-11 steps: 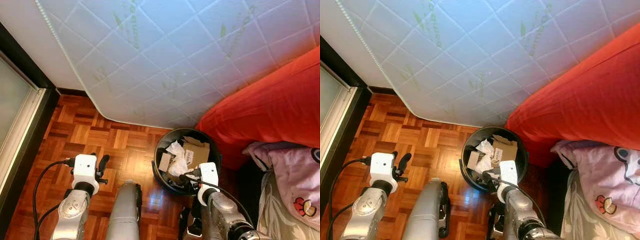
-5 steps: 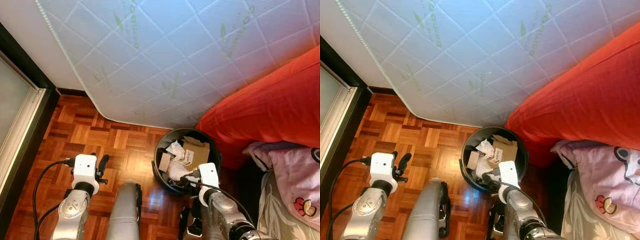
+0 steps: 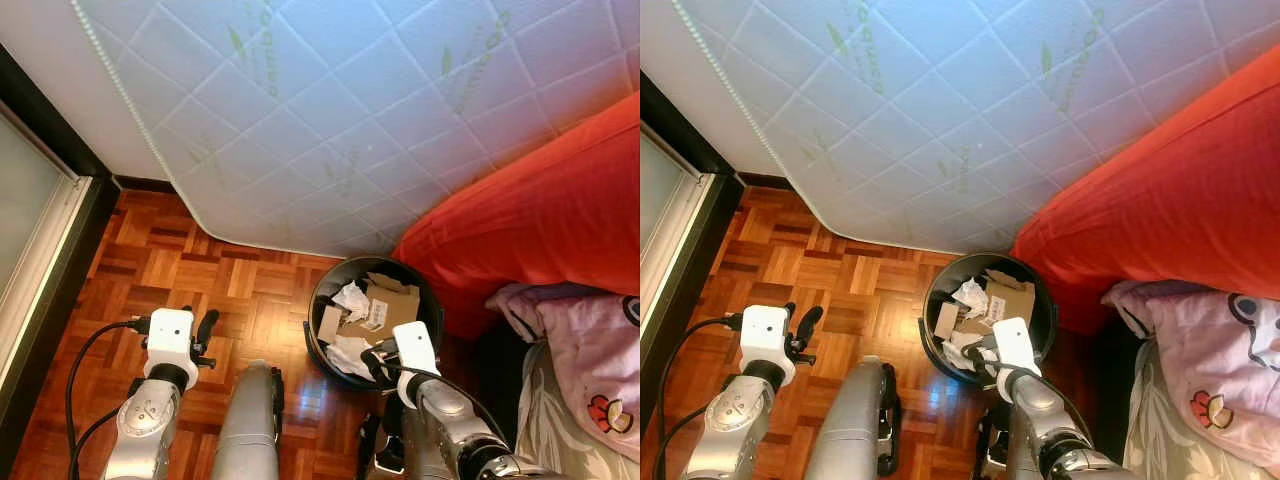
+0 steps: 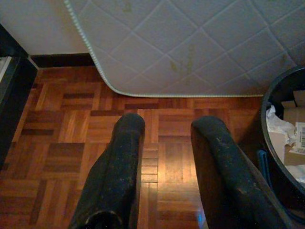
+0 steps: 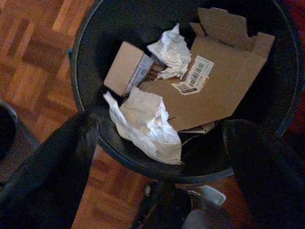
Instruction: Clean up the room
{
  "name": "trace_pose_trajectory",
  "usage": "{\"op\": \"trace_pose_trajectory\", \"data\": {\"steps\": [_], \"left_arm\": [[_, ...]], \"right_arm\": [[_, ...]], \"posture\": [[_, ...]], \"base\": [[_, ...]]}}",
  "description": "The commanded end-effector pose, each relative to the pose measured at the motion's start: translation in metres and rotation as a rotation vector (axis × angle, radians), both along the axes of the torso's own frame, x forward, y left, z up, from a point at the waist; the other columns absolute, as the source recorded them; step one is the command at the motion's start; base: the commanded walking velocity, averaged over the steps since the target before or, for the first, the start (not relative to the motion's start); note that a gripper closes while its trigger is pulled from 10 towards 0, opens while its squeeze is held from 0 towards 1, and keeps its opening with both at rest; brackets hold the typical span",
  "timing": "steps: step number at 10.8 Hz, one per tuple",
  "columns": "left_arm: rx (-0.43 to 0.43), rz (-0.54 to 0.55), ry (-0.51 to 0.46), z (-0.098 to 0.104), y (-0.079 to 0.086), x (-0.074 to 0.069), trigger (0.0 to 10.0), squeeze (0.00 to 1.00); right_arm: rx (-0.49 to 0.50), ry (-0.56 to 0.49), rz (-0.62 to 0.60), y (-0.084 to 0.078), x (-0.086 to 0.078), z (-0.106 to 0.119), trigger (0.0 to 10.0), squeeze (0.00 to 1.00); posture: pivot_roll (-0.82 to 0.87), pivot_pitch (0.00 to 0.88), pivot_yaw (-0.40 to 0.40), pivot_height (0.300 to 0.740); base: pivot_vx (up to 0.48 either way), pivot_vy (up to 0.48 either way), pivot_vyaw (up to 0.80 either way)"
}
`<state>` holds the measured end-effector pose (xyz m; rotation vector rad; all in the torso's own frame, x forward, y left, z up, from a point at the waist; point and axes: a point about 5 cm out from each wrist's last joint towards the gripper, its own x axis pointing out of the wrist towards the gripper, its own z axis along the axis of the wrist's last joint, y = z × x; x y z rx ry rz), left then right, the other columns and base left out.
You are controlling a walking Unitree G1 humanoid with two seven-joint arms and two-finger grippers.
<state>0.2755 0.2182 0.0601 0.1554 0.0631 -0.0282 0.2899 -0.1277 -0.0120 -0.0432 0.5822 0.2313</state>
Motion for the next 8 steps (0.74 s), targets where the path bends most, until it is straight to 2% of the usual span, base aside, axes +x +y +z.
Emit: {"op": "trace_pose_trajectory", "data": {"steps": [1,2,5,8], "left_arm": [[0.001,0.008,0.061,-0.013,0.001,-0.007,10.0,0.0],[0.002,0.016,0.064,-0.014,0.003,-0.006,10.0,0.0],[0.011,0.027,0.073,-0.014,0.008,0.003,10.0,0.0],[0.012,0.064,0.13,-0.027,0.015,0.0,10.0,0.0]], "right_arm": [[0.033,0.037,-0.04,-0.005,-0.01,-0.009,10.0,0.0],[0.115,0.002,-0.152,-0.016,-0.007,-0.006,10.0,0.0],[0.262,-0.064,-0.414,-0.05,-0.004,0.001,10.0,0.0],[0.276,-0.079,-0.48,-0.063,-0.008,0.0,10.0,0.0]], "posture": [[0.33,0.364,-0.048,0.627],[0.32,0.345,-0.046,0.637],[0.31,0.28,-0.037,0.697],[0.29,0.217,-0.033,0.74]], "base": [[0.0,0.0,0.0],[0.0,0.0,0.0],[0.0,0.0,0.0],[0.0,0.0,0.0]]}}
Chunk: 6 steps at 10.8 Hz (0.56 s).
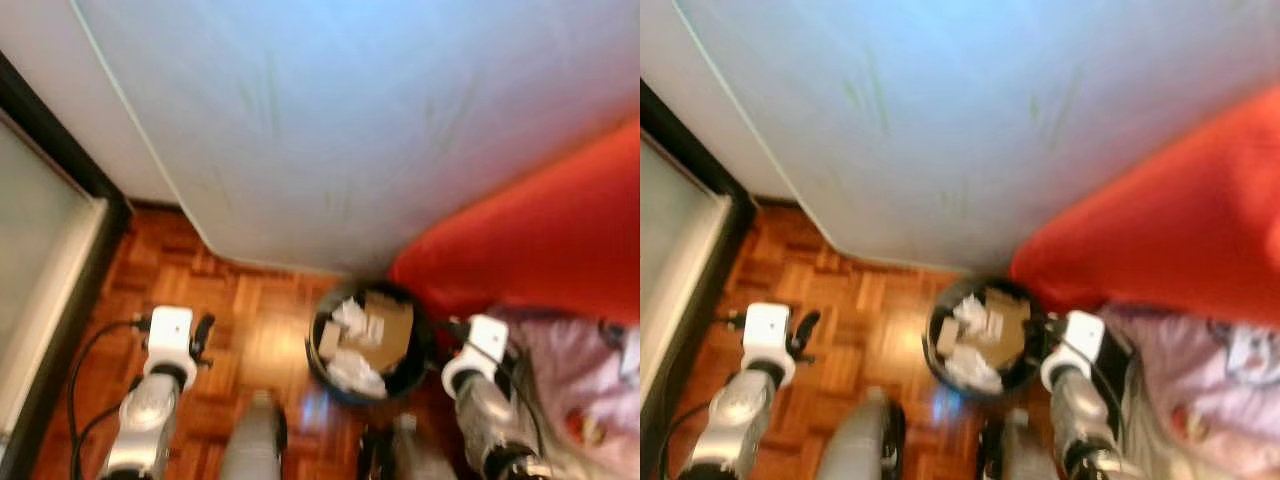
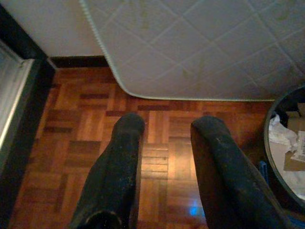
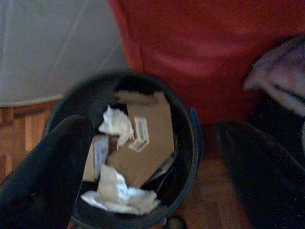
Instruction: Clean up the room
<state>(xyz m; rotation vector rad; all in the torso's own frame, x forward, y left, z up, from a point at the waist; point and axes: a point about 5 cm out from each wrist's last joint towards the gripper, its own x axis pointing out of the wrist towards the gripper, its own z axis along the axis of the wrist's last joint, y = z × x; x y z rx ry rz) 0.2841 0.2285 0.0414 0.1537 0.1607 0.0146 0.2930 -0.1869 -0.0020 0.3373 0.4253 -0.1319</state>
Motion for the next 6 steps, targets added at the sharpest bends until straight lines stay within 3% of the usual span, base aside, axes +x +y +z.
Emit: {"op": "trace_pose_trajectory", "data": {"steps": [1,2,3,4,6], "left_arm": [[-0.007,0.057,0.085,-0.018,0.012,-0.013,10.0,0.0],[-0.067,0.173,0.21,-0.043,0.027,-0.031,10.0,0.0],[-0.097,0.219,0.273,-0.055,0.029,-0.041,10.0,0.0],[-0.11,0.243,0.348,-0.069,0.027,-0.052,10.0,0.0],[-0.129,0.265,0.534,-0.096,0.018,-0.078,10.0,0.0]], "right_arm": [[0.004,0.06,-0.042,-0.008,-0.016,-0.014,10.0,0.0],[-0.02,0.122,-0.062,-0.017,-0.03,-0.025,10.0,0.0],[-0.037,0.16,-0.07,-0.021,-0.038,-0.031,10.0,0.0],[-0.042,0.196,-0.092,-0.029,-0.048,-0.037,10.0,0.0],[-0.052,0.331,-0.152,-0.046,-0.082,-0.057,10.0,0.0]], "posture": [[0.29,0.188,-0.037,0.74],[0.27,0.148,-0.047,0.74],[0.26,0.12,-0.051,0.74],[0.24,0.081,-0.053,0.74],[0.19,0.0,-0.048,0.74]], "base": [[0.0,0.0,0.0],[0.0,0.0,0.0],[0.0,0.0,0.0],[0.0,0.0,0.0],[0.0,0.0,0.0]]}}
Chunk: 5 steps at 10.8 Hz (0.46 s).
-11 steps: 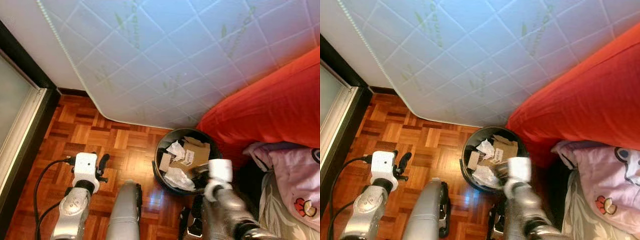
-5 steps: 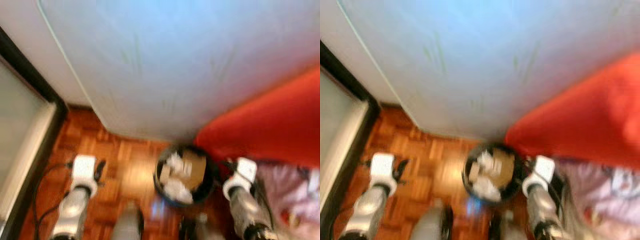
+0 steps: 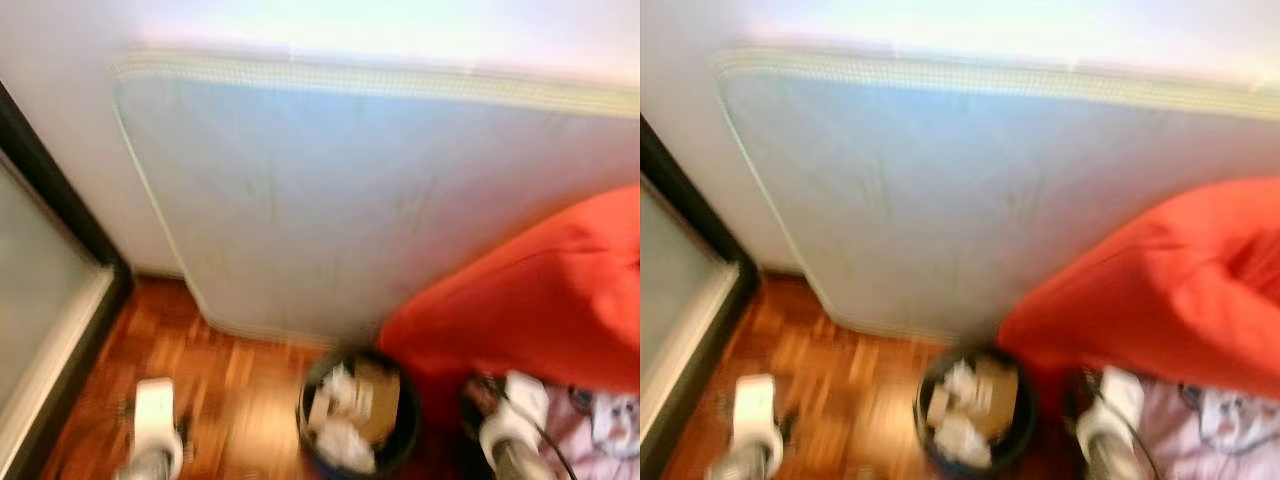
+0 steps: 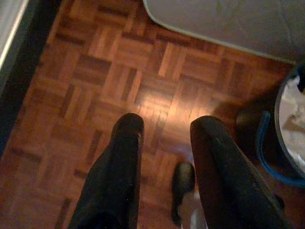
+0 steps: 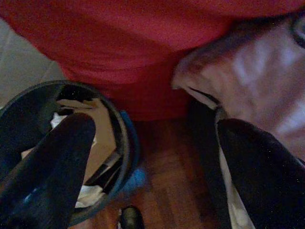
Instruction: Clean up the room
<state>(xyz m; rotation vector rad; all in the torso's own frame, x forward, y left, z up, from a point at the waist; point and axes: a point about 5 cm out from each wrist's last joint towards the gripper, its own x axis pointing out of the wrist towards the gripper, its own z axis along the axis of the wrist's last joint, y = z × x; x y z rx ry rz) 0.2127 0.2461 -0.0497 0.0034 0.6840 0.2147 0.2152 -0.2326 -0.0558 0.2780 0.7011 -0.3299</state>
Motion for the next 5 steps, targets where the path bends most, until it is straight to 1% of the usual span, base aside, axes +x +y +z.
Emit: {"op": "trace_pose_trajectory", "data": {"steps": [1,2,3,4,5], "left_arm": [[-0.006,0.005,0.092,-0.013,-0.004,-0.016,10.0,0.0],[0.0,-0.021,0.13,-0.017,-0.007,-0.02,10.0,0.0],[-0.002,-0.024,0.129,-0.016,-0.007,-0.02,10.0,0.0],[-0.004,-0.021,0.128,-0.016,-0.007,-0.018,10.0,0.0],[-0.006,-0.028,0.115,-0.014,-0.01,-0.012,10.0,0.0]], "right_arm": [[0.006,0.075,0.002,0.0,-0.018,-0.011,10.0,0.0],[0.0,0.12,0.0,0.0,-0.028,-0.017,10.0,0.0],[0.009,0.136,-0.016,0.002,-0.034,-0.02,10.0,0.0],[0.014,0.146,-0.016,0.005,-0.037,-0.023,10.0,0.0],[0.011,0.16,0.005,0.008,-0.04,-0.024,10.0,0.0]], "posture": [[0.18,0.0,-0.046,0.74],[0.17,0.0,-0.035,0.74],[0.15,0.0,-0.024,0.74],[0.14,0.0,-0.022,0.74],[0.14,0.0,-0.024,0.74]], "base": [[0.0,0.0,0.0],[0.0,0.0,0.0],[0.0,0.0,0.0],[0.0,0.0,0.0],[0.0,0.0,0.0]]}}
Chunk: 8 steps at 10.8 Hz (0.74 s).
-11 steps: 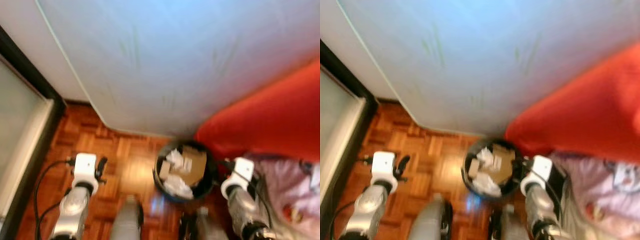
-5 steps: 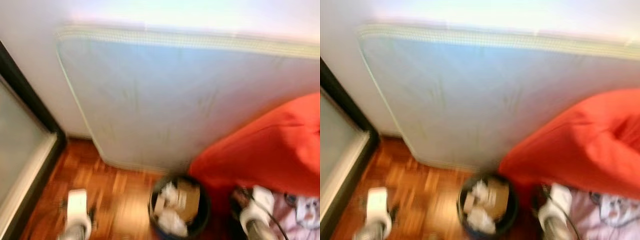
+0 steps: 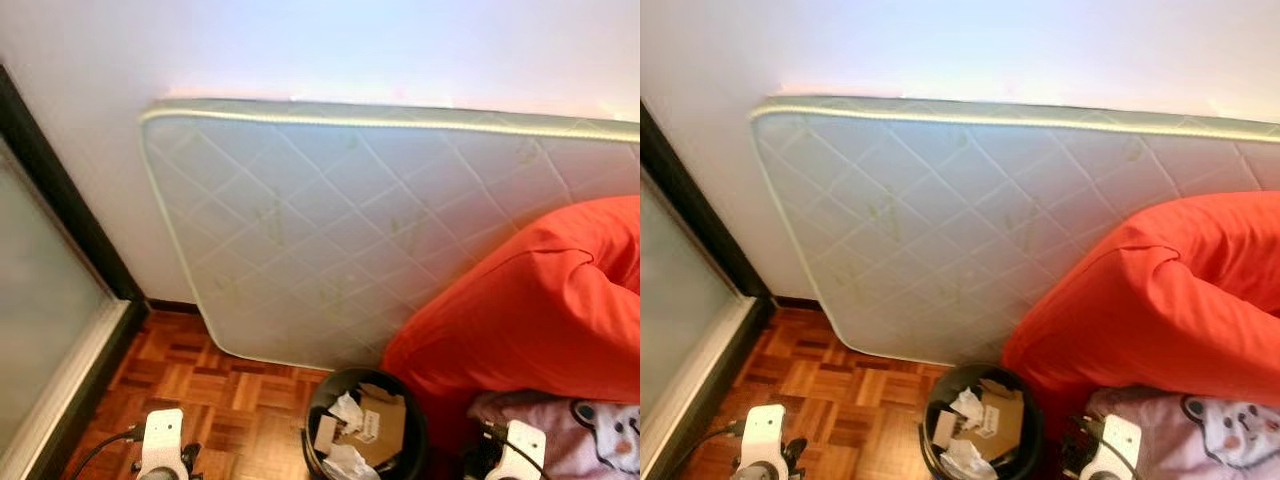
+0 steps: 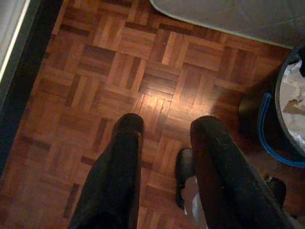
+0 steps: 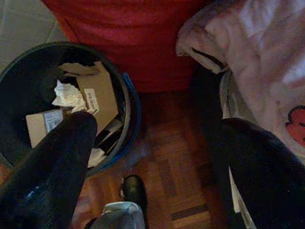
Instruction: Clean up the room
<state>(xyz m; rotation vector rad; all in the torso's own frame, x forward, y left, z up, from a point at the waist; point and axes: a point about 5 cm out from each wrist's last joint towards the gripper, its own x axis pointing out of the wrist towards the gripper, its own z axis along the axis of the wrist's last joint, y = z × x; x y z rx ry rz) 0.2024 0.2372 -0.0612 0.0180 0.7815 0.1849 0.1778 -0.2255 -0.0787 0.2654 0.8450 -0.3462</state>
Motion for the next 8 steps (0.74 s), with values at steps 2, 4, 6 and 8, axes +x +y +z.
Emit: {"op": "trace_pose_trajectory", "data": {"steps": [2,4,6,8], "left_arm": [[0.004,-0.007,0.008,-0.001,-0.003,0.0,10.0,0.0],[0.002,0.002,0.04,-0.007,-0.002,-0.01,10.0,0.0],[-0.001,0.013,0.049,-0.009,-0.001,-0.015,10.0,0.0],[-0.007,0.005,0.059,-0.011,-0.004,-0.017,10.0,0.0]], "right_arm": [[0.001,0.013,0.005,0.001,-0.002,-0.001,10.0,0.0],[0.003,0.0,0.015,0.002,0.004,0.001,10.0,0.0],[0.001,0.009,0.049,0.005,0.004,0.001,10.0,0.0],[0.002,0.032,0.068,0.006,0.002,-0.001,10.0,0.0]], "posture": [[0.14,0.0,-0.027,0.74],[0.16,0.0,-0.034,0.74],[0.17,0.0,-0.043,0.74],[0.18,0.0,-0.044,0.74]], "base": [[0.0,0.0,0.0],[0.0,0.0,0.0],[0.0,0.0,0.0],[0.0,0.0,0.0]]}}
